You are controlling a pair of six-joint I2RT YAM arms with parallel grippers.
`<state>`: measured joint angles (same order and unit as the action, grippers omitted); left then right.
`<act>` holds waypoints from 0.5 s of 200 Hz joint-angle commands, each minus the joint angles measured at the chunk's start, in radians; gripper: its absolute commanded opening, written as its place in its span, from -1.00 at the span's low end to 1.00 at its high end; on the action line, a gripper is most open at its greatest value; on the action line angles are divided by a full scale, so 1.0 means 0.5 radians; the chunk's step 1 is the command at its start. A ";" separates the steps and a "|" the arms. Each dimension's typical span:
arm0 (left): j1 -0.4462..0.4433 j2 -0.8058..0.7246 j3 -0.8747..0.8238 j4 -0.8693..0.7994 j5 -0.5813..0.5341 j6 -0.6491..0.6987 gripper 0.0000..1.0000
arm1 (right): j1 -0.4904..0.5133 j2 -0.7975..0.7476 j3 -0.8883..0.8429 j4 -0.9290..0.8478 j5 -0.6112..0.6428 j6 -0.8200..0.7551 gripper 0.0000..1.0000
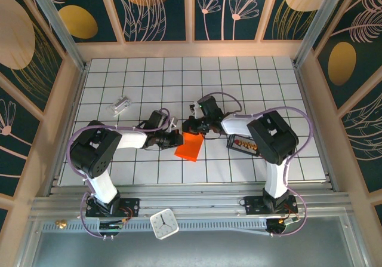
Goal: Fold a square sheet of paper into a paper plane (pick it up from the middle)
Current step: First fold in half a square sheet of paper at the center of the table.
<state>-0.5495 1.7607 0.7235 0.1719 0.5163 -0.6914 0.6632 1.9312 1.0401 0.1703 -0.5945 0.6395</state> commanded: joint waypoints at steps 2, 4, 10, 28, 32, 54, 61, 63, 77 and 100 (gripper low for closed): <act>0.013 0.085 -0.106 -0.371 -0.120 0.059 -1.00 | 0.014 0.093 0.078 -0.003 -0.017 0.050 -1.00; 0.013 0.084 -0.105 -0.371 -0.123 0.062 -1.00 | 0.012 0.101 0.085 -0.010 -0.011 0.046 -1.00; 0.013 0.082 -0.102 -0.382 -0.124 0.066 -1.00 | 0.011 0.130 0.098 -0.030 0.003 0.038 -1.00; 0.015 0.074 -0.103 -0.400 -0.117 0.079 -1.00 | -0.012 0.205 0.140 -0.088 0.067 -0.001 -1.00; 0.013 0.073 -0.103 -0.403 -0.115 0.080 -1.00 | -0.021 0.222 0.144 -0.093 0.071 -0.005 -1.00; 0.016 0.065 -0.109 -0.435 -0.096 0.106 -1.00 | -0.070 0.262 0.139 -0.112 0.103 -0.016 -1.00; 0.013 0.065 -0.115 -0.441 -0.090 0.114 -1.00 | -0.083 0.269 0.138 -0.127 0.119 -0.024 -1.00; 0.015 0.064 -0.115 -0.443 -0.087 0.117 -1.00 | -0.085 0.268 0.138 -0.130 0.120 -0.027 -1.00; 0.015 0.069 -0.131 -0.458 -0.082 0.138 -1.00 | -0.109 0.276 0.138 -0.143 0.136 -0.032 -1.00; 0.013 0.073 -0.154 -0.476 -0.076 0.170 -1.00 | -0.153 0.302 0.153 -0.155 0.155 -0.025 -1.00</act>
<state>-0.5495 1.7584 0.7204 0.1692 0.5190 -0.6525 0.6289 2.0365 1.0969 0.1463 -0.5964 0.6422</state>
